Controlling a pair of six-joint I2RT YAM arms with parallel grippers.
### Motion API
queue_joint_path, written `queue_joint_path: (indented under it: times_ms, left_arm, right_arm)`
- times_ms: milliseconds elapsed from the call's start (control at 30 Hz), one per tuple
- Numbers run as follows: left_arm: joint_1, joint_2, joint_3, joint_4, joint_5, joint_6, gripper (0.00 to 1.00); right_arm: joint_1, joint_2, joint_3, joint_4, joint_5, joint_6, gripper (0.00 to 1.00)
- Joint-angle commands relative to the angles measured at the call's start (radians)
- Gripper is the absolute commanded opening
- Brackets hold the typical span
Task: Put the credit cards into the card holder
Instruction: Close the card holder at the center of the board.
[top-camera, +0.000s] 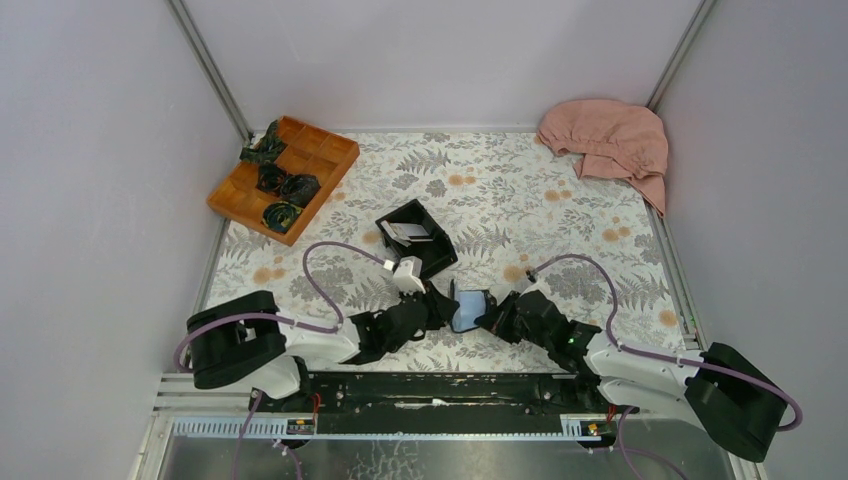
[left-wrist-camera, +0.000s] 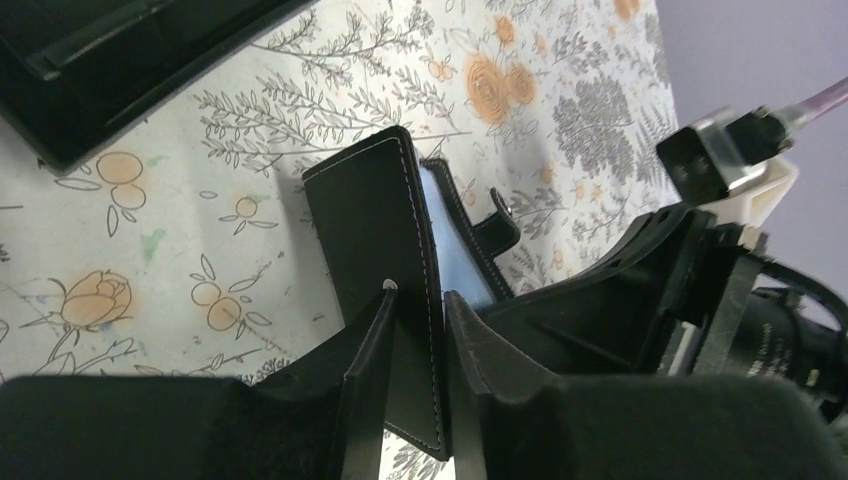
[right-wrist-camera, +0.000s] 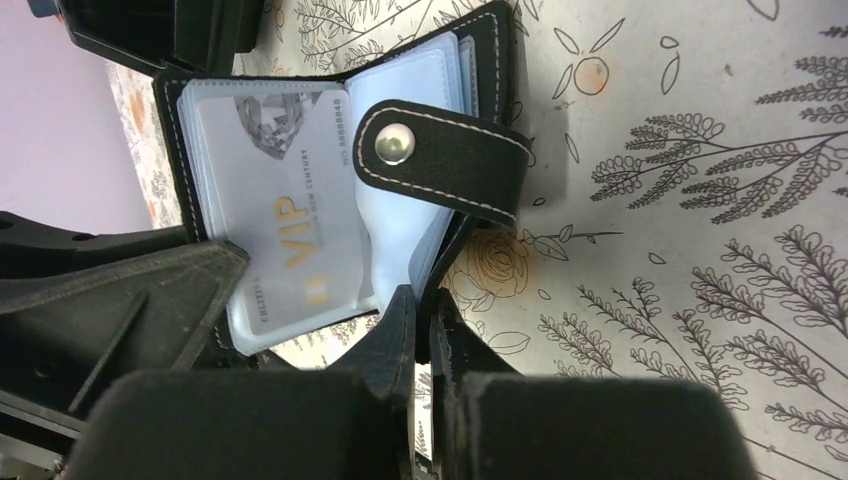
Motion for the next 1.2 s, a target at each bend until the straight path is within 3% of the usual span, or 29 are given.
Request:
queue_joint_path:
  times_ms: [0, 567, 1167]
  left_arm:
    - [-0.023, 0.016, 0.026, -0.094, -0.042, 0.052, 0.32]
    - [-0.076, 0.112, 0.144, -0.073, -0.039, 0.105, 0.41]
    - [-0.098, 0.048, 0.075, -0.081, -0.117, 0.029, 0.46]
  right_arm:
    - [0.033, -0.007, 0.058, -0.031, 0.034, -0.05, 0.0]
    - [0.089, 0.065, 0.079, -0.04, 0.108, -0.073, 0.0]
    - [0.139, 0.188, 0.103, 0.057, 0.141, -0.056, 0.0]
